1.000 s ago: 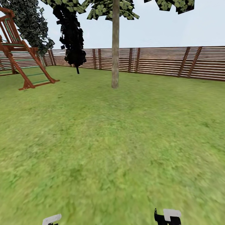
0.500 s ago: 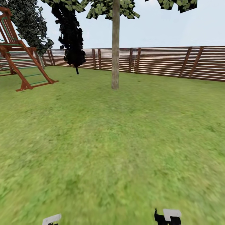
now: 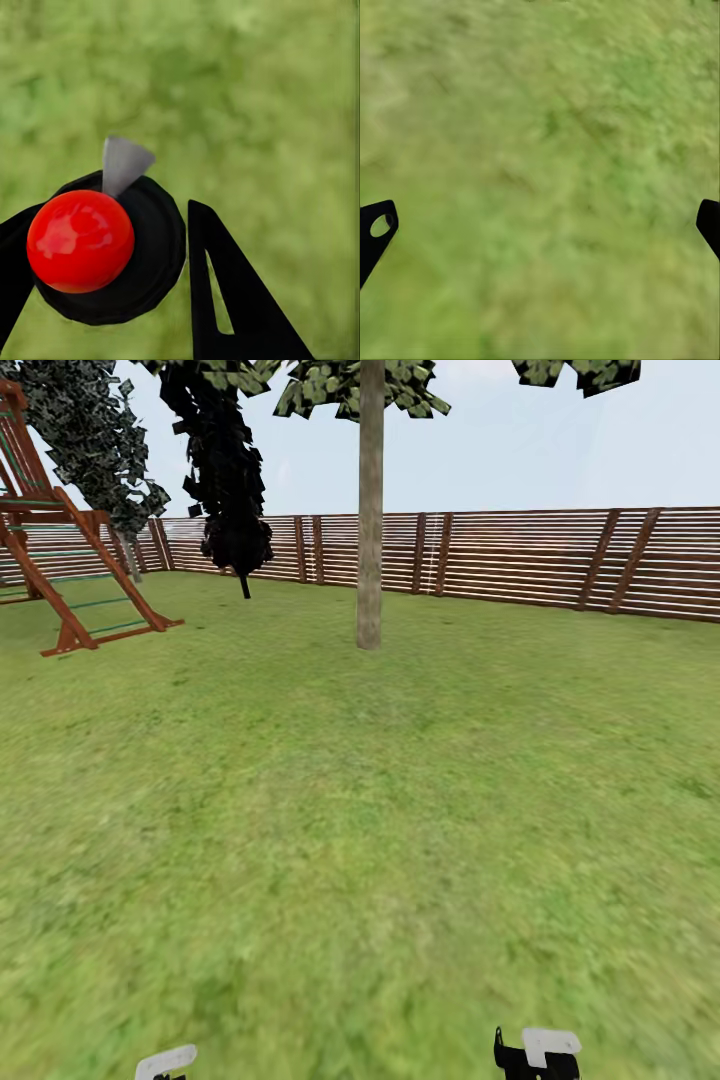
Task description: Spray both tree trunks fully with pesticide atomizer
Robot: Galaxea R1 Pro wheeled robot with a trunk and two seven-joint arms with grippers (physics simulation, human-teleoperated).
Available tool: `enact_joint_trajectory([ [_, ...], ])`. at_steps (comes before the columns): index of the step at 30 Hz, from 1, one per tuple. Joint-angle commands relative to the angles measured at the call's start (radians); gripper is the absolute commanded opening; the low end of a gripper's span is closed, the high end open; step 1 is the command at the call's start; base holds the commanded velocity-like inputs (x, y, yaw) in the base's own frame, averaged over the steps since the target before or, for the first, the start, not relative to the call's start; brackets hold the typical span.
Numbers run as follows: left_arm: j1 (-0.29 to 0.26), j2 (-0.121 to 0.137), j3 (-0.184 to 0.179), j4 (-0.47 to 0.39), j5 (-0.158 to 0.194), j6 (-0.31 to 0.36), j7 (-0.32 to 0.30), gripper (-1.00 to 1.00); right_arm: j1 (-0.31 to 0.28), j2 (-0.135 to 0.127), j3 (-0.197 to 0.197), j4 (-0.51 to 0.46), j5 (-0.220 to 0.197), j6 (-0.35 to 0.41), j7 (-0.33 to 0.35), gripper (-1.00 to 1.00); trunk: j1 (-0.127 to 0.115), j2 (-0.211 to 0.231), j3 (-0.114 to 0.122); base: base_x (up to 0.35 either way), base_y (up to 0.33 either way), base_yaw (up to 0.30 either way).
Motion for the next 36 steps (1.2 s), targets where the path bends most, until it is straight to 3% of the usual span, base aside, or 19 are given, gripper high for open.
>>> enact_joint_trajectory([
  [1, -0.001, 0.000, -0.009, 0.000, 0.007, -0.003, 0.003, -1.00, -0.001, 0.000, -0.007, 0.001, 0.011, -0.002, -0.004, 1.00, 0.000, 0.000, -0.001, 0.337, 0.000, 0.000],
  [36, -0.001, 0.000, -0.009, 0.000, 0.007, -0.003, 0.003, -1.00, -0.001, 0.000, -0.007, 0.001, 0.011, -0.002, -0.004, 1.00, 0.000, 0.000, -0.001, 0.337, 0.000, 0.000],
])
